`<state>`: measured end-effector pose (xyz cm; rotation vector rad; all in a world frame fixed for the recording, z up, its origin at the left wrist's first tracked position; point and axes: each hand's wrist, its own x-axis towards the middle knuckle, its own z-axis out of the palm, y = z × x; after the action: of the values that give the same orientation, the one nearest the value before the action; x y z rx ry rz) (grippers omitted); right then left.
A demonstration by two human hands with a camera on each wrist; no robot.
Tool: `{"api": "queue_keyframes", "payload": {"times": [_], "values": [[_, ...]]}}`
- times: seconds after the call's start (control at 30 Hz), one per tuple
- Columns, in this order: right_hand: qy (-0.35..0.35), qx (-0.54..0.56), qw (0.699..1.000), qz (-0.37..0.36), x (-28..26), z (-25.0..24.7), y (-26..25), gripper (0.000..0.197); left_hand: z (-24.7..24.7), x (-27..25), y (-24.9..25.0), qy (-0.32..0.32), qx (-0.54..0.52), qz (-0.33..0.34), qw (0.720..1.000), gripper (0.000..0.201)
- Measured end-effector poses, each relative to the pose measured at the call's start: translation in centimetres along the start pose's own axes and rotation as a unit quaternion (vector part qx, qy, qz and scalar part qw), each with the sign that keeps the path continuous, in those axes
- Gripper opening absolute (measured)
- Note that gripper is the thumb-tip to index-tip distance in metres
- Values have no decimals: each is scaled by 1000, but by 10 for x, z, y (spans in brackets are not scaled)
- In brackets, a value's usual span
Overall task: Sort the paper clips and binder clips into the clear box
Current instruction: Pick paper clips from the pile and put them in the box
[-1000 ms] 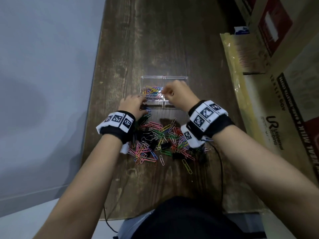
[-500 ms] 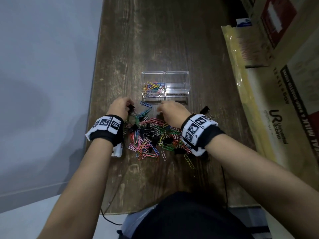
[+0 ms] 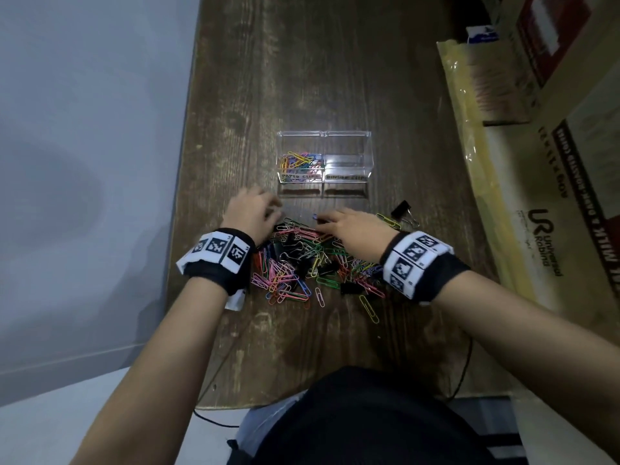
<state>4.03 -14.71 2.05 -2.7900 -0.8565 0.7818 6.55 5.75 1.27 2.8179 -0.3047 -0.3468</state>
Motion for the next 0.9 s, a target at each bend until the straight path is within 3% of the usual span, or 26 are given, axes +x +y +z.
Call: {"api": "queue_keyframes", "payload": {"times": [0.13,0.23,0.3,0.4,0.53,0.7,0.9], "values": [[118,133,982,60,-21,8,20,42,14,-1,33,-109,45,59,991,64],[76,105,986,108,-24,14,22,59,26,0,49,-132,77,87,984,81],[50,50,992,108,-23,17,16,71,30,1,56,-132,78,91,984,78],[60,19,994,89,-19,24,6,64,31,1,58,-133,55,90,986,62],[92,86,988,95,-22,31,2,45,28,-3,48,-150,11,88,985,52],[61,118,986,100,-25,32,1,60,29,-6,48,-149,22,108,983,56],[140,126,973,131,-13,33,-3,31,34,-4,65,-138,-10,84,987,29]]}}
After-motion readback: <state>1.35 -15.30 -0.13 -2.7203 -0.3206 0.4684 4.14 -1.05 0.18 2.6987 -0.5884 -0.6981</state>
